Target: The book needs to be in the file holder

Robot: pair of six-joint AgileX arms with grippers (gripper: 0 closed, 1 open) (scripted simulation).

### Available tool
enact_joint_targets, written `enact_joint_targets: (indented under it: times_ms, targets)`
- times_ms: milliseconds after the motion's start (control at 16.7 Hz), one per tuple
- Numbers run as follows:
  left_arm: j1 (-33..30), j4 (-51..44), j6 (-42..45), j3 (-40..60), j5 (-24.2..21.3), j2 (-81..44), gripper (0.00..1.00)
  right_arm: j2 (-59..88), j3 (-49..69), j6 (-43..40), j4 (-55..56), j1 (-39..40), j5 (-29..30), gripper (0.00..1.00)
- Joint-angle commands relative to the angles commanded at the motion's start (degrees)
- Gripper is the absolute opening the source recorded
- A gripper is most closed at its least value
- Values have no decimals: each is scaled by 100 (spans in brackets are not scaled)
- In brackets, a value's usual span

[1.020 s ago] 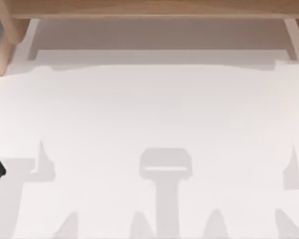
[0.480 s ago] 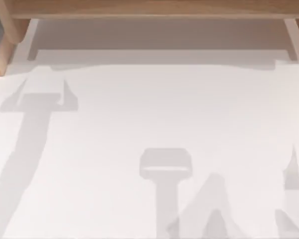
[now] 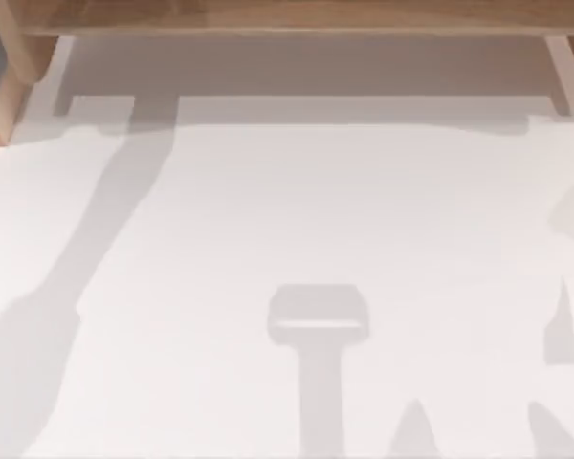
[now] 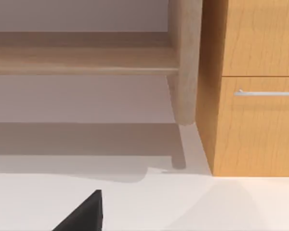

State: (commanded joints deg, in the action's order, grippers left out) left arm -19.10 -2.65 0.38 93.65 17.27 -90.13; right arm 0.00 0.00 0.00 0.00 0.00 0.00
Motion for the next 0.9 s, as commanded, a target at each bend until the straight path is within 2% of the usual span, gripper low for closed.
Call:
enact_joint_targets:
  times_ms: [180,360,900]
  targets:
    - [-215,-30,4,1053,194,-1032,100,0,0,0,0,0,0,100]
    - [-336,-47,7,1618,303,-1564,100,0,0,0,0,0,0,100]
    - [-307,-110,4,1891,280,-1803,100,0,0,0,0,0,0,100]
